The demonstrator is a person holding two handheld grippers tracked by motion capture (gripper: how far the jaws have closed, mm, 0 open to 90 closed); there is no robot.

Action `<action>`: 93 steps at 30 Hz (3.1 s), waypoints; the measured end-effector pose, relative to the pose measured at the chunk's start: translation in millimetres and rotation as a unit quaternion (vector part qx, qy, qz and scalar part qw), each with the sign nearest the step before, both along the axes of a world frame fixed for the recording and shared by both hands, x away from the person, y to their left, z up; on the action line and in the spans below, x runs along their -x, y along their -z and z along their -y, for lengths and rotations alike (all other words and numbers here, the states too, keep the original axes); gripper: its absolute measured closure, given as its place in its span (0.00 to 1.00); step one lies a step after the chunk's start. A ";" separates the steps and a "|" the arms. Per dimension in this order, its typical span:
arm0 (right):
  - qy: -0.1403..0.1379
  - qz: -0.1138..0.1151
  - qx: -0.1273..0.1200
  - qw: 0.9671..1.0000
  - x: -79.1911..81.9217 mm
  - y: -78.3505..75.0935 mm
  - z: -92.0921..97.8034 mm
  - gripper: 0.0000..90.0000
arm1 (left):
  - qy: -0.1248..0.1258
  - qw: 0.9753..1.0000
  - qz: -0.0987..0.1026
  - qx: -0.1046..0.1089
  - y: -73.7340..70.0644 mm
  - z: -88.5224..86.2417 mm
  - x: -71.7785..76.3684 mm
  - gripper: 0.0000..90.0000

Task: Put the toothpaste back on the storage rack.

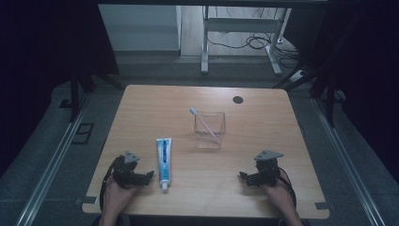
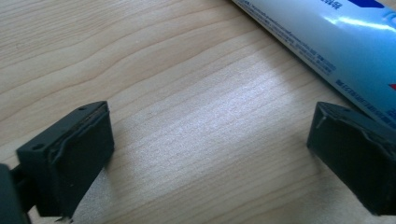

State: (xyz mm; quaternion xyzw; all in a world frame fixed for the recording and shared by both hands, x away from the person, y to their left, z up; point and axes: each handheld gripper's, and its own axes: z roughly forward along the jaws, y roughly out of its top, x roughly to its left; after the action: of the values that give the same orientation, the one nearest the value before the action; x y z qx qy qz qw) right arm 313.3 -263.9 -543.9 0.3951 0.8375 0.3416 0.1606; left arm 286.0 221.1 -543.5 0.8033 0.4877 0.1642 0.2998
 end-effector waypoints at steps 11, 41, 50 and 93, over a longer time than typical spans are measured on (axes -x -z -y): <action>0.001 0.000 0.000 1.000 0.1 0.0 0.0 0.00 | 0.008 1.000 -0.005 0.002 -3.5 2.9 -0.4 0.08; 0.000 0.000 0.001 1.000 0.1 0.0 0.1 0.00 | 0.084 0.994 -0.001 0.066 -48.3 36.7 -16.2 0.72; 0.000 0.000 0.001 1.000 0.1 0.0 0.1 0.00 | 0.130 0.990 -0.019 0.059 -46.3 63.7 -21.4 0.92; 0.000 0.000 0.001 1.000 0.1 0.0 0.2 0.00 | 0.157 0.986 -0.059 -0.011 -36.9 47.7 -10.6 0.89</action>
State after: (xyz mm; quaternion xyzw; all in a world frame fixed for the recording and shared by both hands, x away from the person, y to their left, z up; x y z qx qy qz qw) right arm 313.3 -264.0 -543.9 0.3949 0.8377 0.3410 0.1614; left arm 296.6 173.4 -506.6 0.8812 0.3710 0.0728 0.2837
